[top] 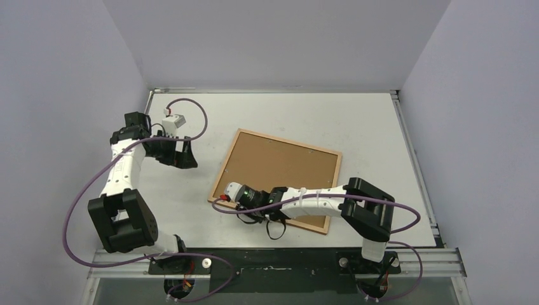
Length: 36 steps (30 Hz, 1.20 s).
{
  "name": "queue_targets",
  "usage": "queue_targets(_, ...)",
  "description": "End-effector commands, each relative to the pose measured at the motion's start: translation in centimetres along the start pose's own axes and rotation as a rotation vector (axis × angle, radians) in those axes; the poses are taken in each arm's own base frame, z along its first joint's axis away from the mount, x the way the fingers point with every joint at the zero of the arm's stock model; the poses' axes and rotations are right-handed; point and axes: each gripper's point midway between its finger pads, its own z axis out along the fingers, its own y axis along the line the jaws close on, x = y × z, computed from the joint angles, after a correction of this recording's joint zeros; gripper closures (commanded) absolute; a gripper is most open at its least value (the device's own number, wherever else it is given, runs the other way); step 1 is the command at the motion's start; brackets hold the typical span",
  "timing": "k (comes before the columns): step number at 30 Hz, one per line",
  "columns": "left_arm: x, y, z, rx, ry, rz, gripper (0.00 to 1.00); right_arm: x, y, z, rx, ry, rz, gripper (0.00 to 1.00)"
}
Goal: Put the photo into the frame
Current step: Turn over the photo frame at the center of the board.
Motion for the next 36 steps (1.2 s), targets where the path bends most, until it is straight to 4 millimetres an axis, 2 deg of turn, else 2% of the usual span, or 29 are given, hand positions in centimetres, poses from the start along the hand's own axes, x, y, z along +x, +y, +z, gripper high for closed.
queue_targets(1, 0.0, -3.0, -0.4, 0.133, -0.043, 0.185, 0.04, -5.4, -1.6, -2.7, 0.021, -0.128, 0.029, 0.95)
queue_targets(4, -0.3, -4.4, -1.4, 0.213, -0.132, 0.394, 0.04, -8.5, -3.2, -4.2, 0.018, -0.191, 0.077, 0.95)
queue_targets(8, -0.9, -5.5, -2.4, 0.225, -0.265, 0.665, 0.04, -11.1, -5.1, -5.7, 0.013, -0.256, 0.131, 0.95)
queue_targets(16, 0.1, -8.4, -3.6, 0.293, -0.346, 1.089, 0.04, -14.0, -7.1, -8.4, -0.009, -0.339, 0.171, 0.95)
queue_targets(21, 0.5, -8.9, -2.5, 0.250, -0.352, 1.315, 0.04, -15.4, -7.6, -9.7, -0.037, -0.381, 0.192, 0.95)
queue_targets(25, -1.1, -8.3, -1.8, 0.148, -0.462, 1.328, 0.04, -16.6, -8.2, -11.5, -0.057, -0.439, 0.221, 0.95)
queue_targets(28, -1.9, -8.1, -1.8, 0.150, -0.487, 1.310, 0.04, -17.0, -8.7, -12.5, -0.078, -0.465, 0.241, 0.95)
queue_targets(32, -1.0, -7.8, -0.9, 0.167, -0.442, 1.384, 0.04, -17.2, -9.7, -13.5, -0.098, -0.491, 0.266, 0.95)
queue_targets(36, -1.7, -7.8, -0.9, 0.162, -0.446, 1.437, 0.04, -17.2, -10.4, -14.1, -0.125, -0.510, 0.285, 0.95)
